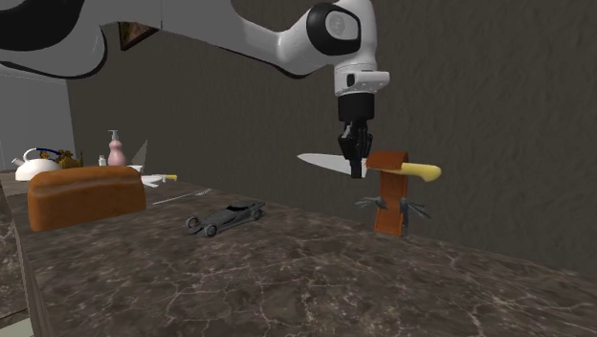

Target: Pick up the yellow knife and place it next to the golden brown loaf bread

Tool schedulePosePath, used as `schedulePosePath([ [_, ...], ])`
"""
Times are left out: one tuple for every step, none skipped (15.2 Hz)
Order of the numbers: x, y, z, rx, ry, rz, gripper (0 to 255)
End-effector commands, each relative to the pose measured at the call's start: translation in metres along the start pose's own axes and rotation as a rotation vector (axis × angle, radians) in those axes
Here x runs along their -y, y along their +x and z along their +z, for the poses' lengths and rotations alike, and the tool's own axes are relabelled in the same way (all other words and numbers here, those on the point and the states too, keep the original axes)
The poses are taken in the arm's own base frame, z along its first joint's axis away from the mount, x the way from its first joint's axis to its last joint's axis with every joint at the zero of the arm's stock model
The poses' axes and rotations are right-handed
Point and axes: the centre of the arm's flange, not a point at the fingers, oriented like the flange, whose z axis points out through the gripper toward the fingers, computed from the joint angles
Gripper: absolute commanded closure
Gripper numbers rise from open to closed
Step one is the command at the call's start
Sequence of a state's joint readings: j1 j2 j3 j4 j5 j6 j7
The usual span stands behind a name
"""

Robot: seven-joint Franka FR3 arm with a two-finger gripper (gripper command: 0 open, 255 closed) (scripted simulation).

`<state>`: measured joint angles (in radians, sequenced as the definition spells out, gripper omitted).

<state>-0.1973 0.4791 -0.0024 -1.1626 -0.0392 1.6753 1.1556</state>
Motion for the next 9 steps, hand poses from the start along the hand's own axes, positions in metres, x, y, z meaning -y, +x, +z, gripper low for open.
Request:
schedulePosePath([
  [0.000, 0.000, -0.011, 0.000, 0.000, 0.000, 255],
  [0.000, 0.000, -0.017, 0.000, 0.000, 0.000, 255],
  [0.000, 0.001, -0.022, 0.000, 0.000, 0.000, 255],
  [0.000, 0.001, -0.027, 0.000, 0.000, 0.000, 255],
  [0.000, 0.001, -0.032, 0.000, 0.000, 0.000, 255],
  [0.000, 0.002, -0.038, 0.000, 0.000, 0.000, 255],
  [0.000, 0.002, -0.043, 0.000, 0.000, 0.000, 255],
  [0.001, 0.002, -0.048, 0.000, 0.000, 0.000, 255],
  [0.001, 0.002, -0.054, 0.000, 0.000, 0.000, 255],
])
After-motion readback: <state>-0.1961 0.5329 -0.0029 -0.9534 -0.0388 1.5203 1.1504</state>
